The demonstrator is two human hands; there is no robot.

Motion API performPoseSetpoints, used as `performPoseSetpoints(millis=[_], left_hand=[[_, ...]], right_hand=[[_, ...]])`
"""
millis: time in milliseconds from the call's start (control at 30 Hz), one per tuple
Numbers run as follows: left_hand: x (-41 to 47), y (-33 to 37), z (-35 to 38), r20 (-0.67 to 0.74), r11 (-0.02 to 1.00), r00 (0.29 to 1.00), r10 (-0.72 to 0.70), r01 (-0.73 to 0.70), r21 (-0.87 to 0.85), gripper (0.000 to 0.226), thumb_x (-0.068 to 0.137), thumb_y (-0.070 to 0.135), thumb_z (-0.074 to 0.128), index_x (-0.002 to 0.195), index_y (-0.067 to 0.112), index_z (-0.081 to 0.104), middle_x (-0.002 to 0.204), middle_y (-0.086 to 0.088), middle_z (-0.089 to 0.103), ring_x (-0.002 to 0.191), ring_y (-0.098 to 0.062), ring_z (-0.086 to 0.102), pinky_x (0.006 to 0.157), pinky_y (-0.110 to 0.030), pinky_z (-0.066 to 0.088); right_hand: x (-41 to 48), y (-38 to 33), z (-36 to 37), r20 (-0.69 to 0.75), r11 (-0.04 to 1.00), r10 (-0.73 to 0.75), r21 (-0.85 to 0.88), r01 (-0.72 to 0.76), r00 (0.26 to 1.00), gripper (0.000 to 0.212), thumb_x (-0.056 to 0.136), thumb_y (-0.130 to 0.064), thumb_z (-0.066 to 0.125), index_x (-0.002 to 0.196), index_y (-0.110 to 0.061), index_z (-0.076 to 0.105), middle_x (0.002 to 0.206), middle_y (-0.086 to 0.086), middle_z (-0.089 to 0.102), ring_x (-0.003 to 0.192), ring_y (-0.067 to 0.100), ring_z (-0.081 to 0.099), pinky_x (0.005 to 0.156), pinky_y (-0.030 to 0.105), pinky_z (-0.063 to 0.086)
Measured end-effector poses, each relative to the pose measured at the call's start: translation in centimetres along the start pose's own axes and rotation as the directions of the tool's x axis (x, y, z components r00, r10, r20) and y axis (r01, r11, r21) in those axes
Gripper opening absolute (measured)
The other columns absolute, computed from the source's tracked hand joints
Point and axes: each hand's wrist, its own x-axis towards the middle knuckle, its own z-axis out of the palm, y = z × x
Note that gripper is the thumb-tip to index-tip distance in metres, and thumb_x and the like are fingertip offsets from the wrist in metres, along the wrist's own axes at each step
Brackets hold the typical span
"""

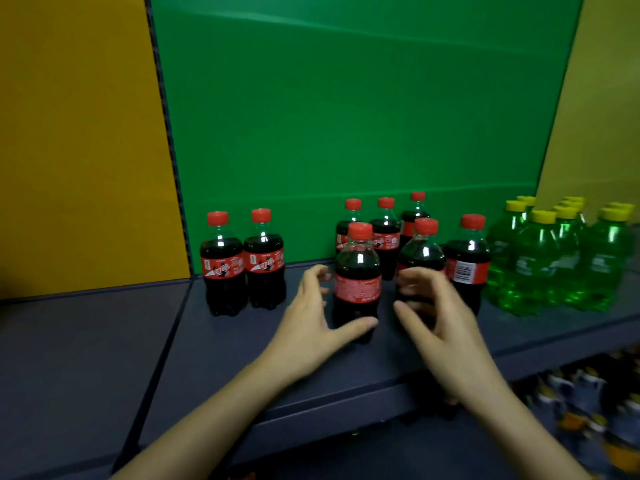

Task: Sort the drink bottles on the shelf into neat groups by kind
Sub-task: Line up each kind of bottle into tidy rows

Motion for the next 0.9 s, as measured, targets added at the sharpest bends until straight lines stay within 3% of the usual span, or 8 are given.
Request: performPoseSetpoints(millis=[133, 233, 300, 400, 533, 600, 733, 900], left_hand=[[1.6, -0.1, 2.0, -0.029, 0.999, 0.999, -0.031, 0.03, -0.014, 0.091, 0.062, 0.044, 0.081, 0.13, 0.019, 0.027, 0.134, 0.002, 0.045, 0.122, -0.014, 0.047, 0.104, -0.035, 0.041], [2.4, -0.6, 2.0, -0.001, 0.992, 0.998, -0.07, 0.07, -0.106, 0.072, 0.07, 0.03, 0.078, 0.122, 0.022, 0.03, 0.129, -0.002, 0.049, 0.12, -0.018, 0.05, 0.103, -0.041, 0.041], [2.4, -0.8, 1.1, 0.071, 0.98, 0.993, -0.09, 0.101, -0.173, 0.069, 0.076, 0.017, 0.074, 0.126, 0.019, 0.026, 0.129, 0.001, 0.046, 0.12, -0.012, 0.048, 0.105, -0.029, 0.04], [1.7, -1.3, -1.7, 0.23, 0.953, 0.972, -0.051, 0.116, -0.279, 0.068, 0.082, 0.003, 0.063, 0.133, 0.017, 0.021, 0.136, 0.004, 0.04, 0.118, 0.001, 0.046, 0.093, -0.006, 0.039], [0.4, -1.9, -6.3, 0.456, 0.944, 0.89, -0.024, 0.171, -0.283, 0.068, 0.087, 0.003, 0.056, 0.127, 0.043, 0.018, 0.133, 0.025, 0.033, 0.116, 0.023, 0.037, 0.094, -0.002, 0.034], [-0.1, -2.1, -7.6, 0.477, 0.95, 0.875, -0.081, 0.212, -0.228, 0.073, 0.085, 0.012, 0.061, 0.134, 0.04, 0.014, 0.136, 0.022, 0.032, 0.125, 0.014, 0.034, 0.096, -0.004, 0.033], [-0.6, -1.7, -6.4, 0.248, 0.952, 0.941, -0.229, 0.269, -0.144, 0.104, 0.054, 0.045, 0.085, 0.134, 0.028, 0.021, 0.125, 0.017, 0.042, 0.116, 0.005, 0.043, 0.092, -0.013, 0.039], [-1.1, -2.1, -3.6, -0.151, 0.971, 0.959, -0.24, 0.236, -0.05, 0.079, 0.051, 0.042, 0.086, 0.112, 0.024, 0.039, 0.101, 0.011, 0.055, 0.091, -0.006, 0.057, 0.077, -0.018, 0.048]], right_hand=[[0.3, 2.6, -1.4, -0.197, 0.992, 0.069, -0.091, -0.089, 0.978, 0.053, 0.084, -0.009, 0.063, 0.131, -0.013, 0.038, 0.122, -0.005, 0.041, 0.109, 0.006, 0.047, 0.089, -0.001, 0.032], [0.6, 4.0, -1.0, -0.127, 0.982, 0.166, -0.069, -0.176, 0.978, 0.071, 0.082, -0.014, 0.066, 0.141, -0.012, 0.026, 0.131, -0.005, 0.037, 0.118, 0.004, 0.04, 0.098, 0.015, 0.031], [1.1, 4.4, -0.9, -0.065, 0.972, 0.235, 0.0, -0.235, 0.97, 0.077, 0.082, -0.016, 0.067, 0.143, -0.013, 0.021, 0.131, -0.007, 0.036, 0.119, 0.004, 0.038, 0.1, 0.021, 0.031], [1.7, 4.5, -1.0, 0.031, 0.951, 0.301, 0.058, -0.303, 0.953, 0.075, 0.084, -0.018, 0.066, 0.144, -0.015, 0.021, 0.125, -0.011, 0.039, 0.115, 0.001, 0.036, 0.093, 0.013, 0.029], [1.9, 4.4, -0.2, 0.096, 0.954, 0.291, 0.044, -0.296, 0.952, 0.069, 0.086, -0.02, 0.063, 0.142, -0.015, 0.024, 0.119, -0.012, 0.044, 0.111, 0.002, 0.04, 0.084, 0.008, 0.028], [2.1, 4.1, 0.7, 0.128, 0.955, 0.283, 0.054, -0.292, 0.951, 0.07, 0.085, -0.022, 0.064, 0.142, -0.016, 0.023, 0.12, -0.011, 0.045, 0.112, 0.004, 0.042, 0.089, 0.015, 0.031], [2.5, 3.4, 3.1, 0.198, 0.967, 0.235, 0.056, -0.25, 0.952, 0.069, 0.083, -0.026, 0.066, 0.139, -0.019, 0.026, 0.124, -0.009, 0.047, 0.118, 0.008, 0.045, 0.097, 0.023, 0.035], [3.1, 2.8, 5.3, 0.256, 0.976, 0.186, 0.065, -0.209, 0.949, 0.065, 0.081, -0.028, 0.068, 0.133, -0.019, 0.029, 0.127, -0.005, 0.053, 0.12, 0.011, 0.049, 0.101, 0.028, 0.039]])
